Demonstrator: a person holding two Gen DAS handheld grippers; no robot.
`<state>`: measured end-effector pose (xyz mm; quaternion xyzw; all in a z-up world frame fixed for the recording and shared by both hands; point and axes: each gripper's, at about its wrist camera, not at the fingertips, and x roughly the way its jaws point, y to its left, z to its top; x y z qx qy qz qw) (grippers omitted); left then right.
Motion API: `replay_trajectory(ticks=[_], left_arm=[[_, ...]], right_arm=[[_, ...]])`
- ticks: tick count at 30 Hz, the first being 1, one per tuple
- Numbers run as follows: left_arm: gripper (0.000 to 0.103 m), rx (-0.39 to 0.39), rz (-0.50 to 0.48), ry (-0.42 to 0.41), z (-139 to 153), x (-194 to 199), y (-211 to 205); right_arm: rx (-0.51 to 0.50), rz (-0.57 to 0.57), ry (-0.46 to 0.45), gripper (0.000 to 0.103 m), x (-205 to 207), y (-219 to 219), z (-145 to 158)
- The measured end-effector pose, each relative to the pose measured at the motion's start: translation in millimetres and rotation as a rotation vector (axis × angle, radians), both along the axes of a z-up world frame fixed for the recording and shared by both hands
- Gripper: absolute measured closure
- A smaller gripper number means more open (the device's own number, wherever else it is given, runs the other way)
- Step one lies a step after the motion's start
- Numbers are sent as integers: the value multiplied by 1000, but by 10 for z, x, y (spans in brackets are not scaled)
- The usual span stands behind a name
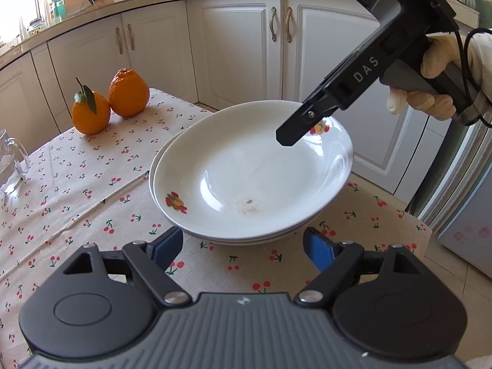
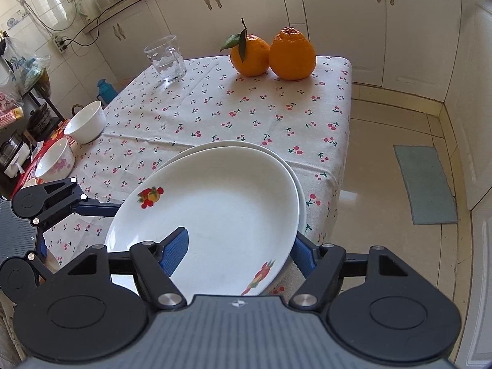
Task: Organize plates and bowls
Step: 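Lower the white plate onto the stacked plates and open the right tool, then withdraw the right tool from the plates while moving the left tool to the white bowls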
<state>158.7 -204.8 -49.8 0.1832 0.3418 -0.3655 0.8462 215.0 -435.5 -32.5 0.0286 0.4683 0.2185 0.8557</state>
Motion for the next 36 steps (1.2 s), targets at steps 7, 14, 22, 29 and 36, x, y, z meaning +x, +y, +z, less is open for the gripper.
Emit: replay_trajectory(ticks=[7, 14, 22, 29, 36], left_arm=[[17, 2, -9, -14, 21, -72, 2], [16, -1, -5, -34, 70, -142, 54], [15, -21, 17, -52, 161, -260, 228], [12, -49, 71, -87, 298, -422, 517], [11, -48, 151, -115, 387, -655, 943]], right_arm=[[-22, 0, 1, 24, -81, 36, -3], [-50, -13, 2, 9, -176, 111, -37], [-37, -33, -94, 0, -379, 278, 173], [-120, -141, -172, 0, -593, 653, 274], [-199, -169, -231, 0, -851, 1196, 213]])
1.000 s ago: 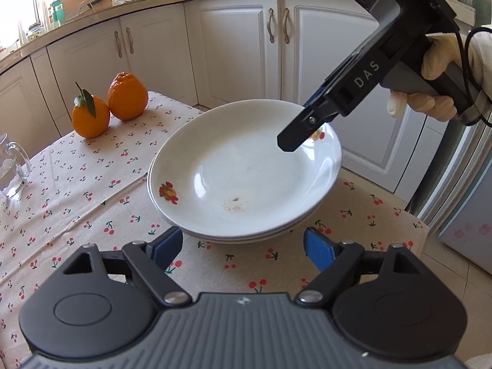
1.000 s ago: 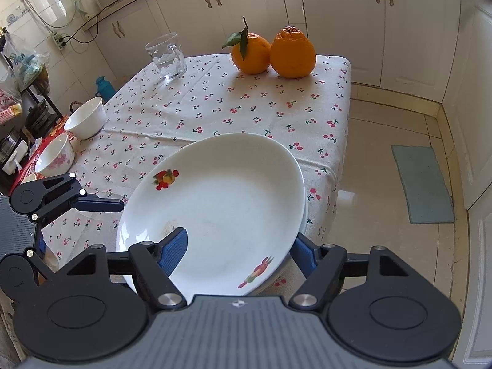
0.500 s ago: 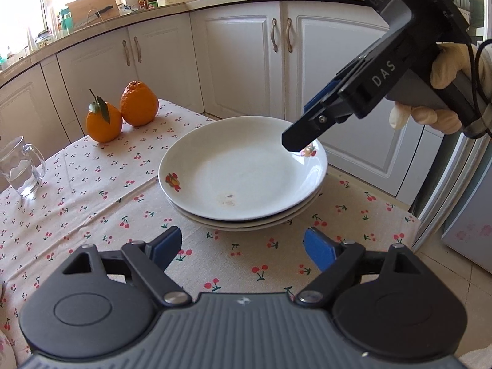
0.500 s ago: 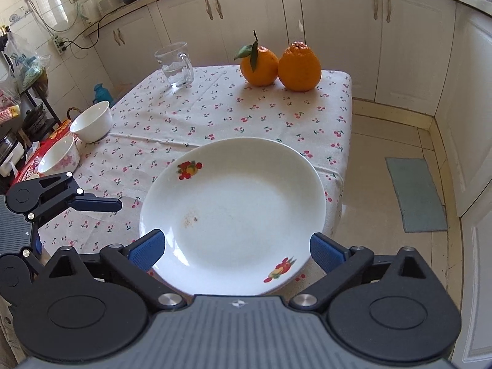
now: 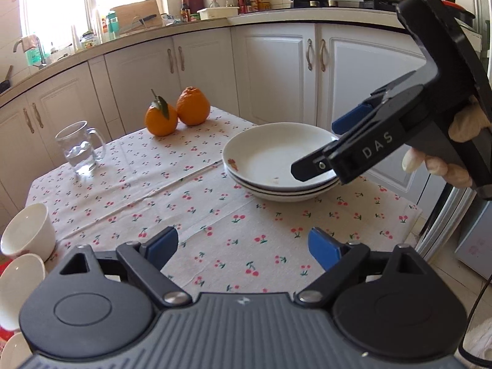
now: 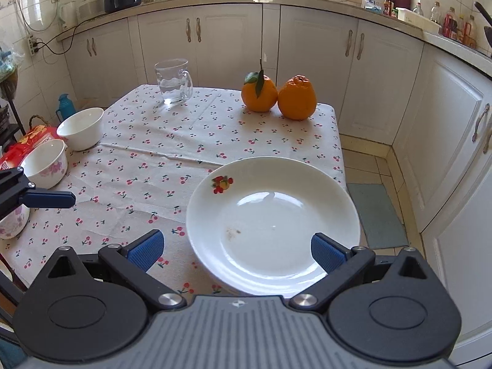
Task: Organize plates and bowls
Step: 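Withdraw the right tool from the plates while moving the left tool to the white bowls, then grip the rim of the nearest white bowl with the left tool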
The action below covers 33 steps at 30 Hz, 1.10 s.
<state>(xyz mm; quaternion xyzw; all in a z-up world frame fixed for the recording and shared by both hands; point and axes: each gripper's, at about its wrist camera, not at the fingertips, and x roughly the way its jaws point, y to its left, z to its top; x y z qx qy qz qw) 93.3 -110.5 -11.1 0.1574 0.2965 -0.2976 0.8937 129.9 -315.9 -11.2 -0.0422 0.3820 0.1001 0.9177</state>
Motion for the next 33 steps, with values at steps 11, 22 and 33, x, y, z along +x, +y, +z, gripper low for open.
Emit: replay_trajectory(ticks=[11, 22, 33], left_arm=[[11, 80, 82, 4, 41, -335, 866], [11, 123, 224, 17, 128, -322, 1763], [15, 116, 318, 97, -9, 59, 2163]], right_arm=[[-25, 142, 30, 0, -282, 882, -146], [0, 453, -6, 0, -397, 1685, -103], [-32, 670, -15, 0, -323, 2324, -180]])
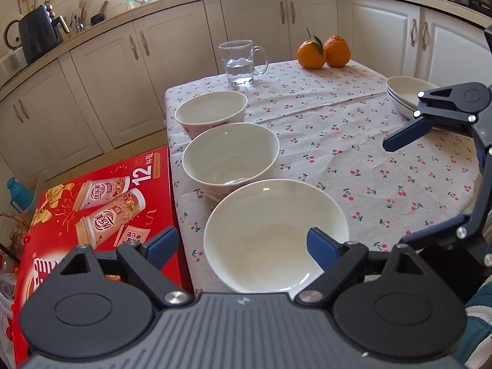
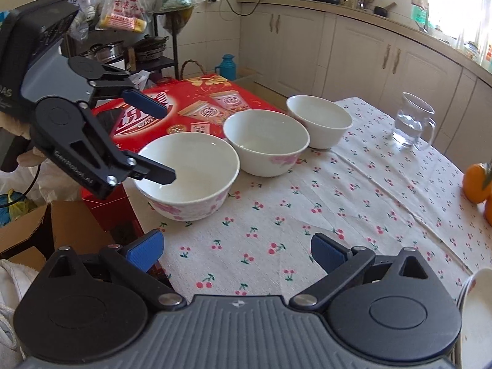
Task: Organize plates and bowls
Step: 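Grip the rim of the nearest white bowl with the left tool, then lift the white bowl with the left tool and carry it toward the plate stack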
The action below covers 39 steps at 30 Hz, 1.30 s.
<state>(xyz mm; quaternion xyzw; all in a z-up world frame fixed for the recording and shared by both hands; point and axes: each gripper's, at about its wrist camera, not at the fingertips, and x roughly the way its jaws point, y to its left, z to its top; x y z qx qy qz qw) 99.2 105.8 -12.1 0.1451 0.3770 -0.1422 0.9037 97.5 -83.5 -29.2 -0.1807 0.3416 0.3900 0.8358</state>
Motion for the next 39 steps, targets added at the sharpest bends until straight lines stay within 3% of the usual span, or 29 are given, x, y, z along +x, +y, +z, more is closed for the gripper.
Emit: replay_trajectory(ticks=[10, 17, 27, 39], left_arm=[[33, -43, 22, 86, -147, 164, 143], [38, -73, 23, 109, -156, 211, 190], [50, -91, 1, 138, -170, 263, 191], [51, -90, -31, 151, -132, 262, 129]], right_arm=[[-39, 137, -33, 3, 49, 400, -145], [-62, 197, -27, 16, 59, 545, -219], [-50, 233, 10, 25, 162, 600, -249], [-42, 233, 23, 26, 159, 572, -242]])
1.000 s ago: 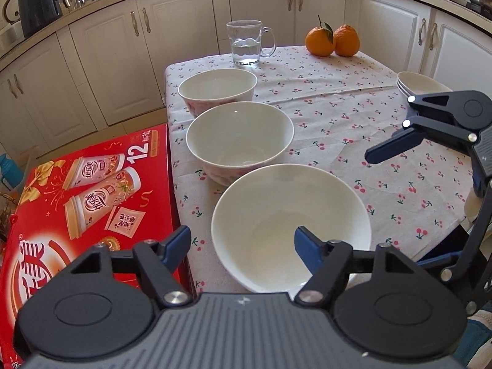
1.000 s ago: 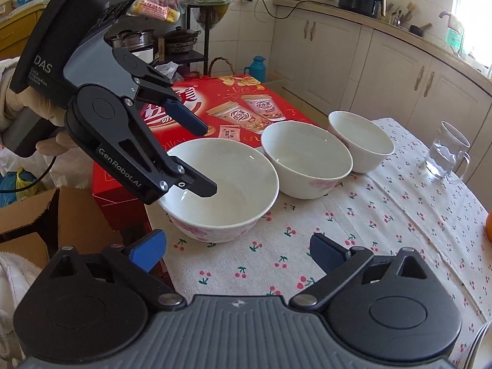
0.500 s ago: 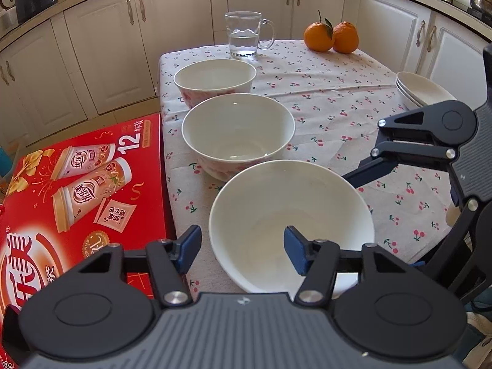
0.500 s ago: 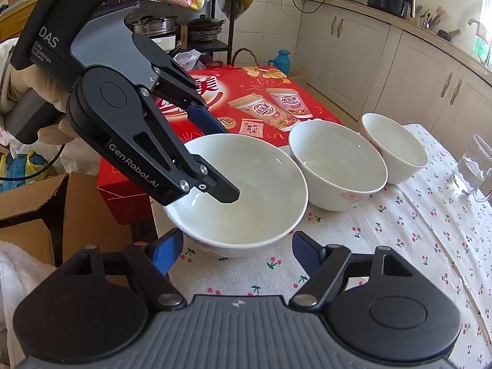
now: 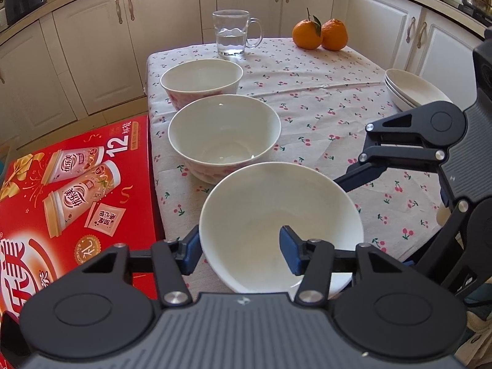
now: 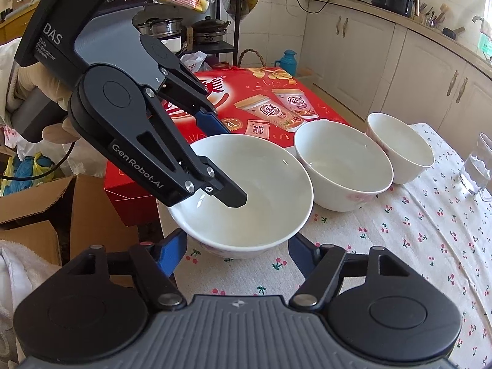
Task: Organize plates and bowls
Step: 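Lift the white bowl with the left tool and carry it toward the plate stack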
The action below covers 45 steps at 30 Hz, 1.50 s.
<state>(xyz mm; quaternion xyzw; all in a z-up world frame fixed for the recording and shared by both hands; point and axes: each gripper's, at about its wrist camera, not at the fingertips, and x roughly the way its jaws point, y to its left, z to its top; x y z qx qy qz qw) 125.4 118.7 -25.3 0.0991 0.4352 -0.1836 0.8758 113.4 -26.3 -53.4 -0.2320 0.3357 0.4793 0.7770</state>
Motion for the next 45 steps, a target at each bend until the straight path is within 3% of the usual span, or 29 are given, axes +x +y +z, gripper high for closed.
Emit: replay_trajectory(ticks=[9, 32, 45], left_arm=[[51, -23, -56, -5, 62, 23, -223], [51, -49, -275, -22, 55, 425, -1281], [51, -60, -292, -1, -59, 616, -1472]], right_arm=[[-3, -34, 10, 26, -21, -206, 63], [-25, -268, -5, 26, 27, -1183, 113], [-23, -331, 20, 26, 154, -1398, 5]])
